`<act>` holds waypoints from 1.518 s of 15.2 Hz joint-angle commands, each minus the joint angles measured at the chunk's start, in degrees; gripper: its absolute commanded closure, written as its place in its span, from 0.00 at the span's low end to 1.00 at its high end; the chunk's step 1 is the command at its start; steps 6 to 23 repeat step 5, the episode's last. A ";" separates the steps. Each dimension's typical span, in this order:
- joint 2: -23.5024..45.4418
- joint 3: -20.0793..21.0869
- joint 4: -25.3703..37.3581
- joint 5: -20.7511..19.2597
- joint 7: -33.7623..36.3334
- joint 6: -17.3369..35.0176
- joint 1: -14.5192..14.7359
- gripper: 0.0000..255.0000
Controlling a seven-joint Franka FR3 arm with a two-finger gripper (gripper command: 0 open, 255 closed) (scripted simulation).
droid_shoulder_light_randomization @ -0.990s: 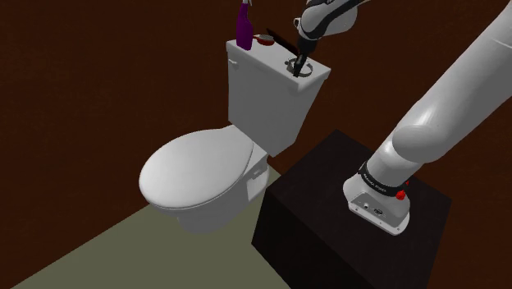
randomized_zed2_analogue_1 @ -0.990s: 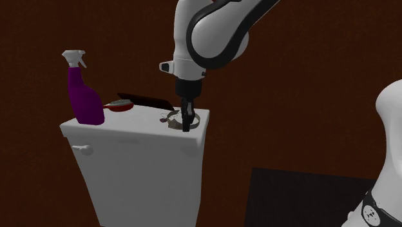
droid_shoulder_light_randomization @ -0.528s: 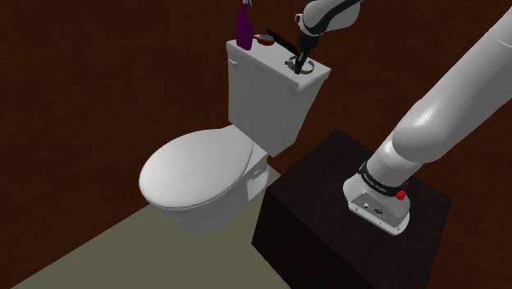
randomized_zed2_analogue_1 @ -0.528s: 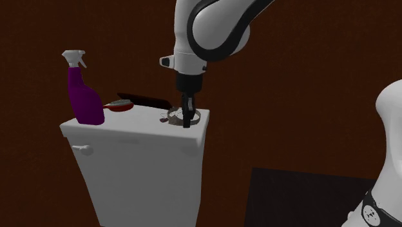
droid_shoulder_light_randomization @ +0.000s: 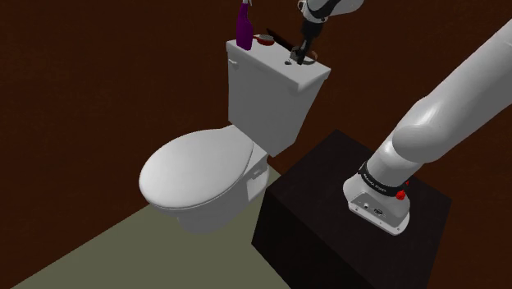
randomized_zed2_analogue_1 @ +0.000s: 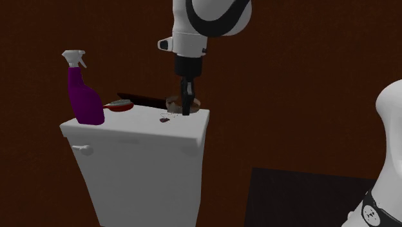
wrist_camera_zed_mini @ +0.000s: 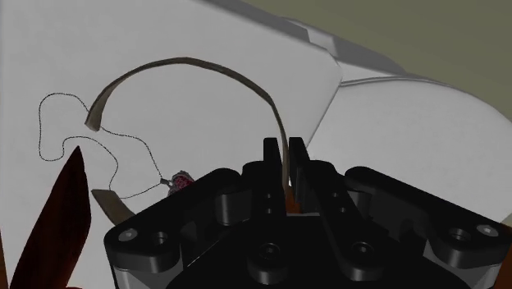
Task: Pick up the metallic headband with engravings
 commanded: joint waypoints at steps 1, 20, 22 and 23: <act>-0.79 0.10 0.91 -0.12 0.02 -1.71 0.00 1.00; -1.50 0.22 1.93 -0.20 0.04 -3.42 0.01 1.00; -1.50 0.22 1.93 -0.20 0.04 -3.42 0.01 1.00; -1.50 0.22 1.93 -0.20 0.04 -3.42 0.01 1.00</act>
